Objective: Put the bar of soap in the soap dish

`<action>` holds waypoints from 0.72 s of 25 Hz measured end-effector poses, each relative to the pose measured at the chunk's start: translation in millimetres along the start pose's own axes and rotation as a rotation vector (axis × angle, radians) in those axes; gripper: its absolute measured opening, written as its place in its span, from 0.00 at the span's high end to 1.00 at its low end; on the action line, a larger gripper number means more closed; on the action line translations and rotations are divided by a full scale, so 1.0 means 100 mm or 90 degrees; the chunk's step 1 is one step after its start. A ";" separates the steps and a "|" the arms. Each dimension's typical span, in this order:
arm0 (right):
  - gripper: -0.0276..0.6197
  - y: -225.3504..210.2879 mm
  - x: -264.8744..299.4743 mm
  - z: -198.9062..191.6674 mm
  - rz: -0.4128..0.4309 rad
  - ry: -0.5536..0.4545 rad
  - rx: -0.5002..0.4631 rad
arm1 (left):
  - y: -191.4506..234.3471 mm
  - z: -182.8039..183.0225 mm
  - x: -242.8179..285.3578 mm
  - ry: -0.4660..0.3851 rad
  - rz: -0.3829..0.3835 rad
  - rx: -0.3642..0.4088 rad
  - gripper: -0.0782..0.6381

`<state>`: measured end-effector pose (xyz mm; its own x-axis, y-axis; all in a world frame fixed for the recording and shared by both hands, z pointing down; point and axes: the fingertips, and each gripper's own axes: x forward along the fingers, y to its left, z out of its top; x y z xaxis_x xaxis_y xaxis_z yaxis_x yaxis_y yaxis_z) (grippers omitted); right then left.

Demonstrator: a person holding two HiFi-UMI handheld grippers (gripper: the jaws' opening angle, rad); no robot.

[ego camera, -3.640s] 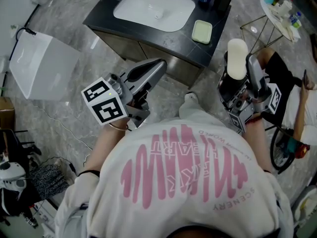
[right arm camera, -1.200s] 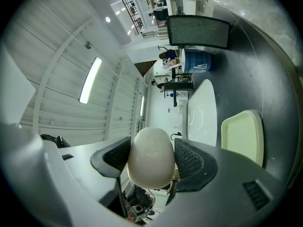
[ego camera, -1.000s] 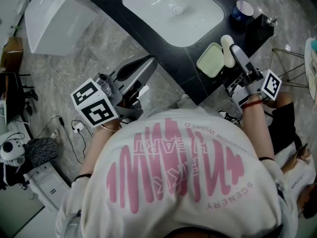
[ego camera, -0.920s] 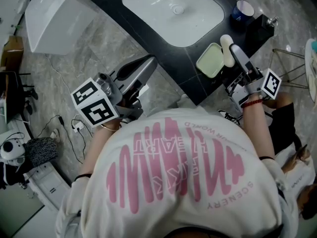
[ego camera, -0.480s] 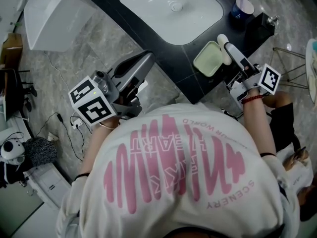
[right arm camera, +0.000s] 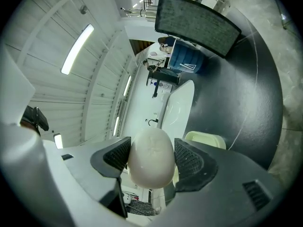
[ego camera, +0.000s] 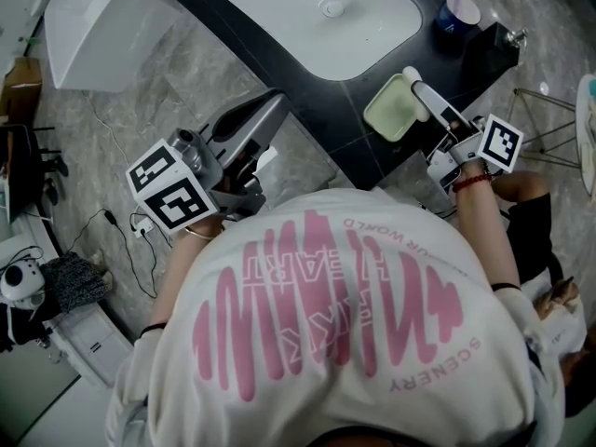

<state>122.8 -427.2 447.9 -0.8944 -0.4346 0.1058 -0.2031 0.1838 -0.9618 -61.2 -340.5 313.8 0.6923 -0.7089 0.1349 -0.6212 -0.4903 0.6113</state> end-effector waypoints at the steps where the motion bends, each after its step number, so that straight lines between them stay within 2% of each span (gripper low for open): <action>1: 0.50 -0.01 0.01 -0.01 -0.001 0.003 -0.002 | 0.00 0.00 -0.01 -0.001 0.002 0.000 0.88; 7: 0.50 -0.01 0.05 -0.07 -0.010 0.021 -0.017 | 0.02 0.01 -0.07 -0.008 0.004 -0.001 0.88; 15: 0.50 -0.01 0.08 -0.14 -0.036 0.063 -0.091 | 0.03 0.01 -0.06 -0.006 0.007 0.006 0.88; 18: 0.50 -0.01 0.09 -0.16 -0.039 0.068 -0.097 | 0.02 0.00 -0.07 -0.005 0.008 0.010 0.88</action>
<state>108.9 -416.7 454.3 -0.9141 -0.3544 0.1969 -0.3090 0.2948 -0.9042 -67.6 -336.2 313.4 0.6822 -0.7183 0.1366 -0.6350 -0.4895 0.5976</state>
